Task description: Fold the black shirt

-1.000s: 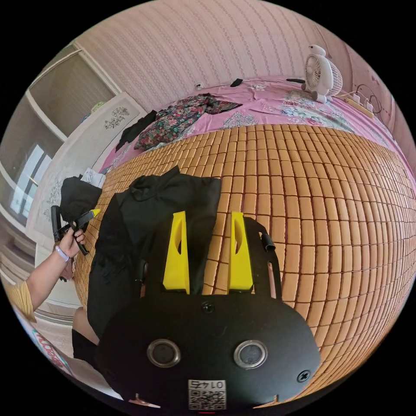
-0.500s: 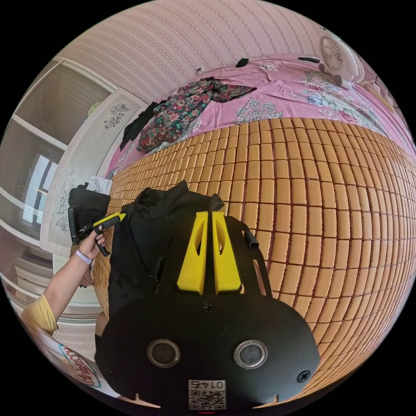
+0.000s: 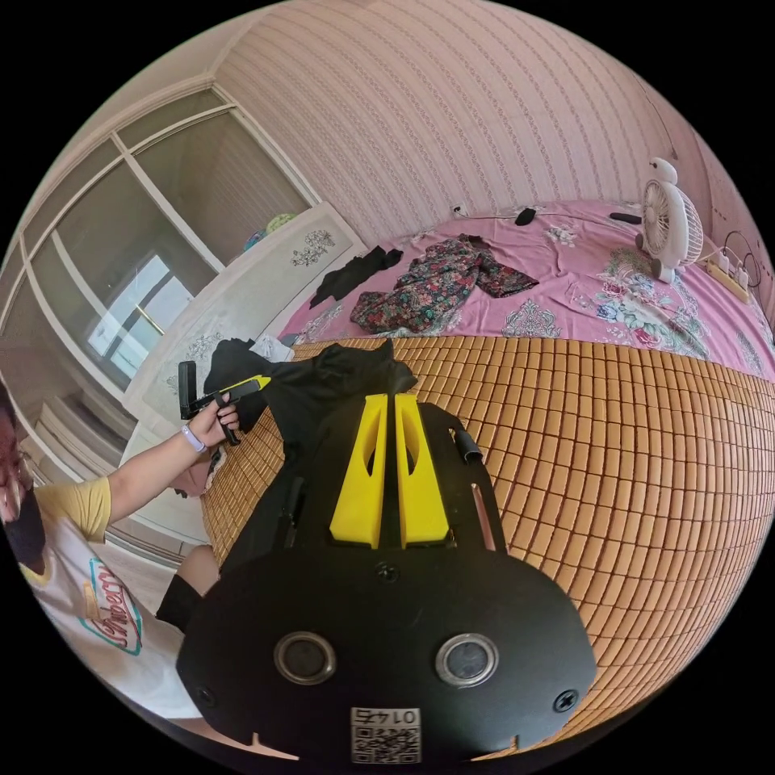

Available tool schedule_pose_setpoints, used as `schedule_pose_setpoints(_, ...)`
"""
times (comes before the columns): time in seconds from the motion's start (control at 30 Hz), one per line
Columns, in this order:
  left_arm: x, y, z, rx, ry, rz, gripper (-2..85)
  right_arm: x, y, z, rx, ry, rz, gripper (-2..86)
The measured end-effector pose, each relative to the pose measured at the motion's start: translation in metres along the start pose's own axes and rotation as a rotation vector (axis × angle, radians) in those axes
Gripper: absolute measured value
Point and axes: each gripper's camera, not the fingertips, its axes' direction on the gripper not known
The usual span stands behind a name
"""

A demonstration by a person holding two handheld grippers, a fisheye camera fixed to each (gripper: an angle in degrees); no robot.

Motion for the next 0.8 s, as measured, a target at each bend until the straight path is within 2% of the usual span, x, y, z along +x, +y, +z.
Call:
schedule_pose_setpoints(0.1,0.029,0.040,-0.066,0.036,0.035,0.108,-0.7,-0.043,0.045,-0.036,-0.047,-0.051,-0.139,1.3)
schedule_pose_setpoints(0.23,0.055,0.128,-0.131,0.010,0.113,0.120,-0.6,-0.093,0.143,-0.059,-0.193,-0.069,-0.208,2.3)
schedule_pose_setpoints(0.33,0.049,0.224,-0.152,-0.161,0.100,-0.032,-0.6,-0.108,0.232,-0.051,-0.331,0.003,-0.153,4.4)
schedule_pose_setpoints(0.4,0.033,0.293,-0.164,-0.298,0.145,-0.212,-0.5,-0.107,0.276,-0.044,-0.420,0.032,-0.056,5.6)
schedule_pose_setpoints(0.47,0.037,0.326,-0.179,-0.324,0.142,-0.250,-0.5,-0.112,0.305,-0.044,-0.430,0.033,0.009,6.8)
schedule_pose_setpoints(0.6,0.074,0.342,-0.195,-0.341,0.064,-0.146,-0.4,-0.140,0.315,-0.036,-0.426,0.102,-0.021,8.2)
schedule_pose_setpoints(0.7,0.106,0.334,-0.181,-0.324,0.074,-0.060,0.3,-0.159,0.302,-0.016,-0.433,0.161,-0.055,8.7)
schedule_pose_setpoints(0.8,0.127,0.323,-0.164,-0.285,0.058,-0.052,2.2,-0.158,0.293,-0.006,-0.371,0.253,0.036,9.3)
